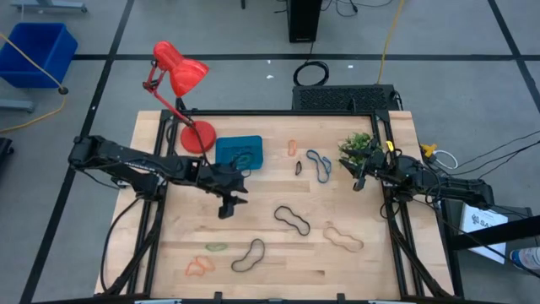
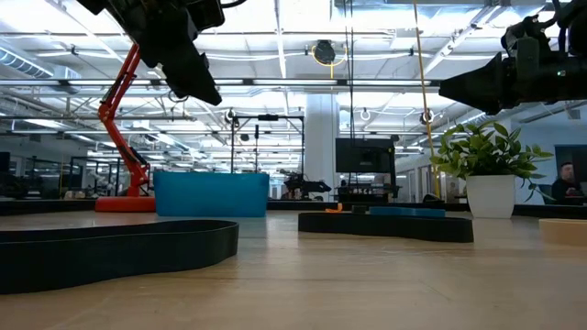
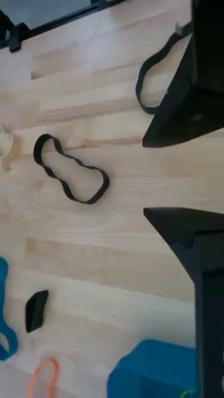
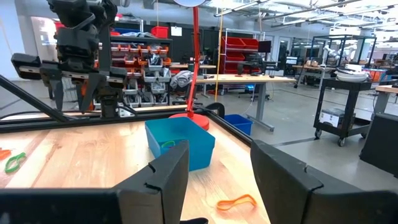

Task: Pick and place rubber bands into bin
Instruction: Put the orange rubber band into the blue bin

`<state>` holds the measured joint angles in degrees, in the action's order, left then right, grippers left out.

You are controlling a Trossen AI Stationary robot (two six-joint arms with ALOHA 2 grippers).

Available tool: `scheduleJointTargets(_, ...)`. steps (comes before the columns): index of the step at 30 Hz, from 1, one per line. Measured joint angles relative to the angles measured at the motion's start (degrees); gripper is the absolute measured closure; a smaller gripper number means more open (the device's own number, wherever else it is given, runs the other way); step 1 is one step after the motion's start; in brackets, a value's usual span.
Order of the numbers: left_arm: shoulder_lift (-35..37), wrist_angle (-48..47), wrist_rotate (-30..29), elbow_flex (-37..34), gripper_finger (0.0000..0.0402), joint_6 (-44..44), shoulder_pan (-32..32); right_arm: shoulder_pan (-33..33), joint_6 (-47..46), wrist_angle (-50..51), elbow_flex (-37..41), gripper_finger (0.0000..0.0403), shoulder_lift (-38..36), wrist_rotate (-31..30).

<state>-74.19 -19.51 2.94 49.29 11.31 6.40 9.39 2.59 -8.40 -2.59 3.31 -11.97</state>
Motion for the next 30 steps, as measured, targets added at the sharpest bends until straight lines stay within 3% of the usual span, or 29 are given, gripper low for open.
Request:
scheduleJointTargets(9, 2.5, -3.8, -0.6, 0.0, 0.0208, -3.5, 0.7, 0.0, -4.1, -5.3, 0.0, 0.0234, 0.0, 0.2)
scheduleJointTargets(16, 11.5, -5.9, -10.1, -0.4, 0.0208, -5.1, 3.5, -0.1, -1.7, -7.7, -5.7, 0.0234, 3.5, 6.7)
scheduleJointTargets(22, 21.7, -2.2, -12.6, -6.0, 0.0208, -4.9, 5.9, -0.1, 1.4, -7.0, -13.9, 0.0234, 15.2, 9.2)
scheduleJointTargets(30, 37.4, 4.9, -18.4, -18.2, 0.0208, -3.2, 6.3, 0.0, 2.7, -2.4, -29.1, 0.0234, 37.4, 7.2)
